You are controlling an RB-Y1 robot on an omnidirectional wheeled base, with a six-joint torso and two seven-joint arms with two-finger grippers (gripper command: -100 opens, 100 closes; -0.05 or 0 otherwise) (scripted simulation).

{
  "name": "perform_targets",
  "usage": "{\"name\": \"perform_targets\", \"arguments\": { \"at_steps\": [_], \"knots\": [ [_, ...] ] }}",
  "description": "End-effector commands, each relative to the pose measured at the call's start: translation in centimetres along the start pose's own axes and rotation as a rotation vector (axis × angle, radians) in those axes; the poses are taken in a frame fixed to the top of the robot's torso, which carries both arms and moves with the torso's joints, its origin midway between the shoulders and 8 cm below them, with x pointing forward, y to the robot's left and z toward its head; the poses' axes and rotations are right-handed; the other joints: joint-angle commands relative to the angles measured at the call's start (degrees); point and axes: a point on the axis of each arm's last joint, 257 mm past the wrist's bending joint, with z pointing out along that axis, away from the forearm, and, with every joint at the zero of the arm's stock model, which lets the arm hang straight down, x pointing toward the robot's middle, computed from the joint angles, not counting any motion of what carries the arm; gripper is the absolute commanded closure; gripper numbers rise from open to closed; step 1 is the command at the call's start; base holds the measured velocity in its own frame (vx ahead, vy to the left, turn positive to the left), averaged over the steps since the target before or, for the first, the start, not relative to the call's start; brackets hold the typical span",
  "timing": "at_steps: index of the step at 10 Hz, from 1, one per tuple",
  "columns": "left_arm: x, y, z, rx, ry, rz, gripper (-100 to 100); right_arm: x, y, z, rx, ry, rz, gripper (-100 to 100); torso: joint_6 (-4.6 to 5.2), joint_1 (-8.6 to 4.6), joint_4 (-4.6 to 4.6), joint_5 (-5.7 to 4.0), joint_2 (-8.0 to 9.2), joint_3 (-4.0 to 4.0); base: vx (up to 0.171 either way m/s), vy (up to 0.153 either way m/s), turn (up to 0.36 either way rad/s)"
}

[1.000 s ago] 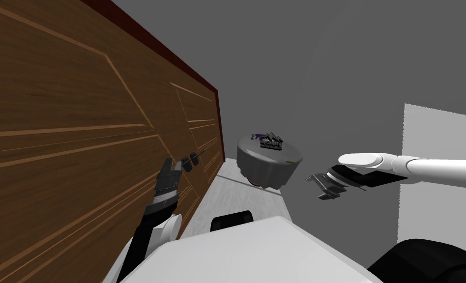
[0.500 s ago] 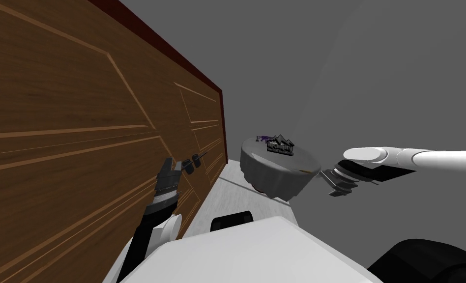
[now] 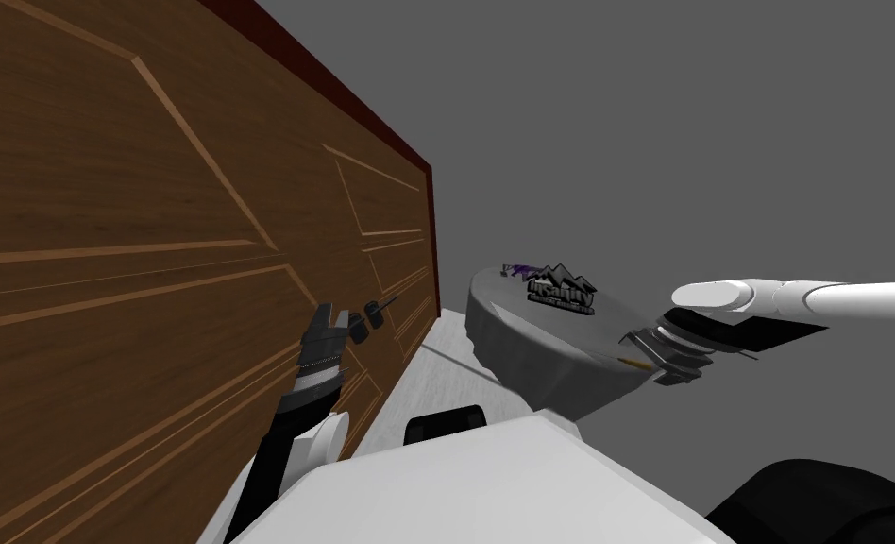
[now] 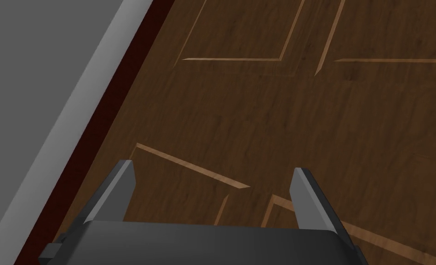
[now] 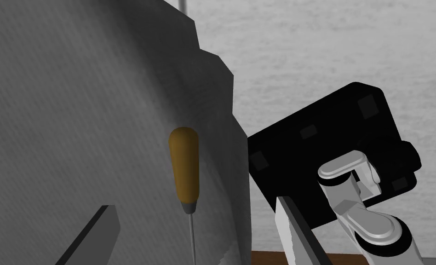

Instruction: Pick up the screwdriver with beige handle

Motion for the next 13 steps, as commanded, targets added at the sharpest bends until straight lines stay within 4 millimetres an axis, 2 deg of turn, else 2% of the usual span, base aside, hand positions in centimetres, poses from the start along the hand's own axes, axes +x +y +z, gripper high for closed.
{"name": "perform_targets", "arguments": {
  "at_steps": [1,2,3,5,6,7,11,12,13],
  "knots": [
    [0.0,0.0,0.0,0.000,0.000,0.000,0,0.0,0.0,0.0,0.000,0.000,0.000,-100,0.00,0.00,0.00,0.00,0.00,0.00,0.042,-0.009,0.003],
    [0.0,0.0,0.0,0.000,0.000,0.000,0,0.0,0.0,0.0,-0.001,0.000,0.001,0,0.01,0.08,0.07,0.03,0.27,0.16,0.011,-0.003,0.003],
    [0.0,0.0,0.0,0.000,0.000,0.000,0,0.7,0.7,1.0,0.000,0.000,0.010,-100,0.02,0.12,0.12,0.04,0.45,0.27,0.015,0.001,0.069],
    [0.0,0.0,0.0,0.000,0.000,0.000,0,1.5,1.6,2.2,-0.001,0.000,0.022,-100,0.02,0.13,0.14,0.03,0.52,0.32,0.017,0.000,0.075],
    [0.0,0.0,0.0,0.000,0.000,0.000,0,1.2,1.4,1.9,-0.003,-0.001,0.019,-100,0.03,0.13,0.14,0.03,0.53,0.32,0.007,-0.001,0.010],
    [0.0,0.0,0.0,0.000,0.000,0.000,0,1.3,1.4,2.0,-0.001,0.000,0.019,100,0.03,0.14,0.15,0.05,0.56,0.34,0.000,0.000,0.000],
    [0.0,0.0,0.0,0.000,0.000,0.000,0,1.3,1.4,1.9,-0.001,0.000,0.019,100,0.02,0.10,0.14,0.02,0.56,0.34,0.000,0.000,0.000],
    [0.0,0.0,0.0,0.000,0.000,0.000,0,1.3,1.4,1.9,-0.001,0.000,0.019,0,0.02,0.09,0.14,0.02,0.57,0.34,0.000,0.000,0.000],
    [0.0,0.0,0.0,0.000,0.000,0.000,0,0.3,0.3,0.5,0.000,0.000,0.006,100,0.02,0.09,0.14,0.02,0.57,0.34,-0.017,0.001,-0.115]
  ]
}}
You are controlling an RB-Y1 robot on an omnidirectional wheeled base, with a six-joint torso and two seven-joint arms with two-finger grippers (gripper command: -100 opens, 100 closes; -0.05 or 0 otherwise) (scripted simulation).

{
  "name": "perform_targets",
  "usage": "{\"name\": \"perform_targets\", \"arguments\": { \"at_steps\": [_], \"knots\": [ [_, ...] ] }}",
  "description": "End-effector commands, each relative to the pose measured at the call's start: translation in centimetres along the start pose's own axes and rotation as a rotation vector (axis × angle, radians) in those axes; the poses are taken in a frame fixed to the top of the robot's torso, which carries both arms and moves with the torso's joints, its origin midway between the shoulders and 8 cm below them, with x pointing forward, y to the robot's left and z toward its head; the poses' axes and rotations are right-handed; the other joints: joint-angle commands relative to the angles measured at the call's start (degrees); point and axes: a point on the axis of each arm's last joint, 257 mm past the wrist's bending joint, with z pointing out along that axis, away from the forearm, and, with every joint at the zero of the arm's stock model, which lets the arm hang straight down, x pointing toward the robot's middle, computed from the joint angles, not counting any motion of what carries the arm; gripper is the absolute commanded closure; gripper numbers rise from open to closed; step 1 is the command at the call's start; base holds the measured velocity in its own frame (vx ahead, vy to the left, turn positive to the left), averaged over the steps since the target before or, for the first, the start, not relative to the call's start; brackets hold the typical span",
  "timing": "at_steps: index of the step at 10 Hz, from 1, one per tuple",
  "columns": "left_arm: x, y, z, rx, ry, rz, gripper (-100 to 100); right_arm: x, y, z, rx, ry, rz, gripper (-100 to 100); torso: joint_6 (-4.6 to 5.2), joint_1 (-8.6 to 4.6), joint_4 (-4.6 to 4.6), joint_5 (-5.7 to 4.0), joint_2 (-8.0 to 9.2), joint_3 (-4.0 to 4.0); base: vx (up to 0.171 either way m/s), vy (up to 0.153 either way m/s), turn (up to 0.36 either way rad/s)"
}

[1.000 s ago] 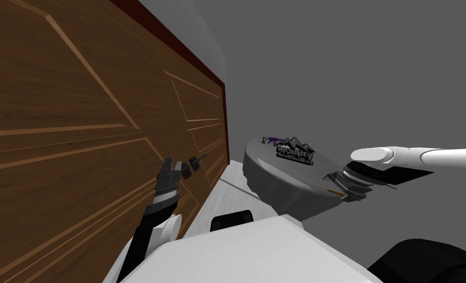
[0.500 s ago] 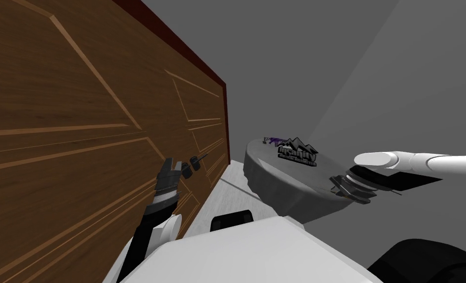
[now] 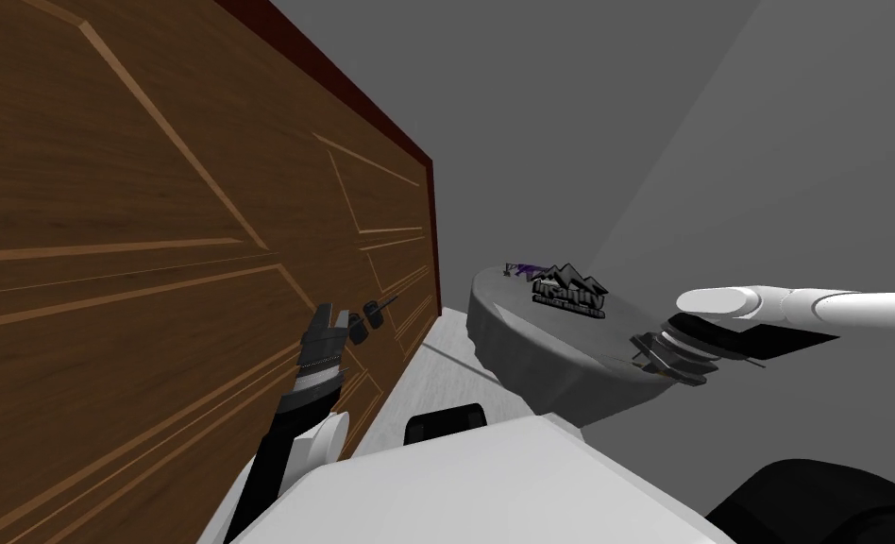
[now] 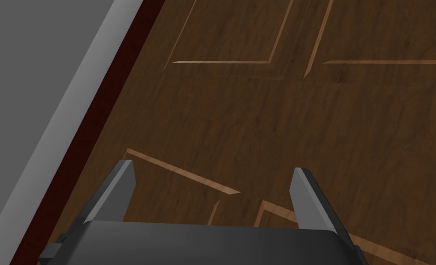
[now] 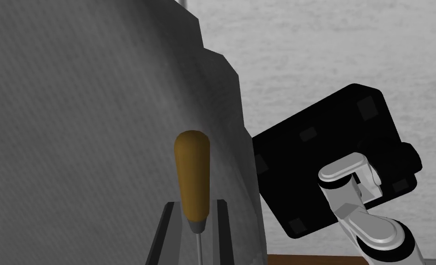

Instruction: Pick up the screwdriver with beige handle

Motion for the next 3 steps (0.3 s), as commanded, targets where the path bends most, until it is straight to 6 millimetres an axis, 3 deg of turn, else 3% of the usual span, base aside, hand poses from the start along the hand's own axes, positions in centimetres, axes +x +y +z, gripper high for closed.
{"name": "perform_targets", "arguments": {
  "at_steps": [1,2,3],
  "knots": [
    [0.00,0.00,0.00,0.000,0.000,0.000,0,-0.66,-0.41,-0.82,-0.004,-0.001,-0.007,100,0.00,0.00,0.00,0.00,0.00,0.00,-0.020,-0.001,-0.087],
    [0.00,0.00,0.00,0.000,0.000,0.000,0,-0.37,-0.45,-0.73,-0.001,0.000,-0.004,100,0.01,0.02,0.00,-0.02,0.04,0.02,-0.008,-0.001,-0.010],
    [0.00,0.00,0.00,0.000,0.000,0.000,0,-0.40,-0.46,-0.81,-0.003,-0.001,-0.004,0,-0.01,0.00,-0.01,-0.06,0.01,0.00,0.000,0.000,0.000]
  ]
}}
